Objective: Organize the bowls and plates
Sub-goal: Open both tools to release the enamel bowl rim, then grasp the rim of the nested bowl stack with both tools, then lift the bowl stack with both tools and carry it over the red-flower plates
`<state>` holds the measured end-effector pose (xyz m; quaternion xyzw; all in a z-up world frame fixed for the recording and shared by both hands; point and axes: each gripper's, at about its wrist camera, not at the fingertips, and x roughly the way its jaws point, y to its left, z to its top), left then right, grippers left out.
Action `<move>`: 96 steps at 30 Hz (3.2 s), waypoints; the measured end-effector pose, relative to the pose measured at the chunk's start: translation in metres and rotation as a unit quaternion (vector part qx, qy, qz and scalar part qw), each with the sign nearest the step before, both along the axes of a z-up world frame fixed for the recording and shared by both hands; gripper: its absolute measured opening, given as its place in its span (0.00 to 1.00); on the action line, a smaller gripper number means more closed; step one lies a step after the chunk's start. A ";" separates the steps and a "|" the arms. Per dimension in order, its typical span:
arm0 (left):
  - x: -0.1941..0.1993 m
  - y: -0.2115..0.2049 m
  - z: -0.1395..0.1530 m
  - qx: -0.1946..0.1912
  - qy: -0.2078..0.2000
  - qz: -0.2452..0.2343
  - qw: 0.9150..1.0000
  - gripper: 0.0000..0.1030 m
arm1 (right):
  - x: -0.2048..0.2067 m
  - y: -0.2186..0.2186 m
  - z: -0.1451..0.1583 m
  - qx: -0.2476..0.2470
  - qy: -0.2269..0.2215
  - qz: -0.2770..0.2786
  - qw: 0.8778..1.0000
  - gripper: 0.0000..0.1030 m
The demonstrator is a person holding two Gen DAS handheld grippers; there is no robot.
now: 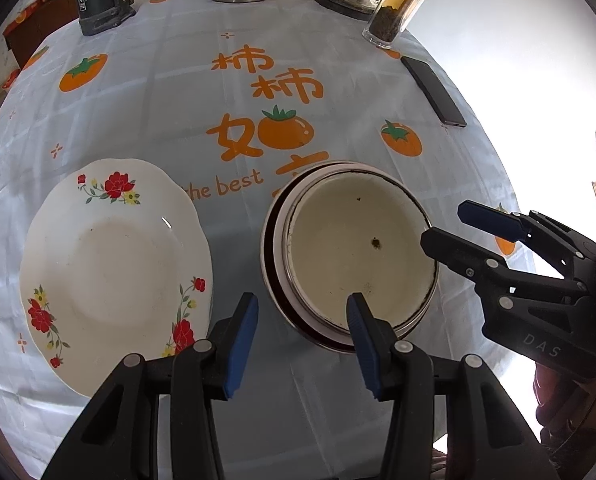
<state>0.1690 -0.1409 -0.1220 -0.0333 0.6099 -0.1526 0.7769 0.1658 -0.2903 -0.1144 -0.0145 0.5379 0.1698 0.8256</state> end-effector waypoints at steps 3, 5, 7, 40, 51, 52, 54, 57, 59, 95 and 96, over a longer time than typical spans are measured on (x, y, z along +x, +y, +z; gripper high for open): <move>0.000 -0.001 -0.003 0.001 0.003 0.000 1.000 0.48 | -0.001 -0.001 -0.001 0.005 0.000 0.000 1.000 0.55; 0.000 -0.002 -0.005 0.001 0.006 0.000 1.000 0.48 | -0.001 -0.002 -0.002 0.008 0.002 -0.001 1.000 0.55; 0.000 -0.004 -0.007 0.001 0.006 -0.001 1.000 0.48 | -0.001 -0.002 -0.004 0.011 0.004 -0.002 1.000 0.55; 0.003 -0.011 -0.010 0.021 0.009 0.005 1.000 0.38 | 0.012 0.002 -0.017 -0.003 0.038 0.013 0.999 0.18; -0.003 0.011 0.016 0.012 0.002 0.021 1.000 0.37 | 0.012 0.023 0.009 -0.007 0.032 0.039 0.999 0.18; -0.004 0.015 0.020 0.012 -0.001 0.024 1.000 0.37 | 0.012 0.026 0.011 -0.006 0.031 0.042 0.999 0.18; -0.005 0.023 0.027 0.011 -0.009 0.031 0.999 0.37 | 0.013 0.033 0.015 -0.007 0.030 0.048 0.998 0.18; -0.005 0.035 0.037 0.014 -0.022 0.042 0.999 0.37 | 0.014 0.044 0.021 -0.006 0.026 0.059 0.998 0.18; -0.006 0.044 0.040 0.011 -0.025 0.051 0.998 0.37 | 0.015 0.053 0.024 -0.008 0.024 0.066 0.997 0.18; -0.017 0.163 0.031 0.007 -0.011 0.150 0.989 0.37 | 0.026 0.181 0.014 -0.023 0.041 0.158 0.986 0.18; -0.017 0.164 0.030 0.007 -0.010 0.151 0.988 0.37 | 0.026 0.182 0.013 -0.024 0.041 0.159 0.986 0.18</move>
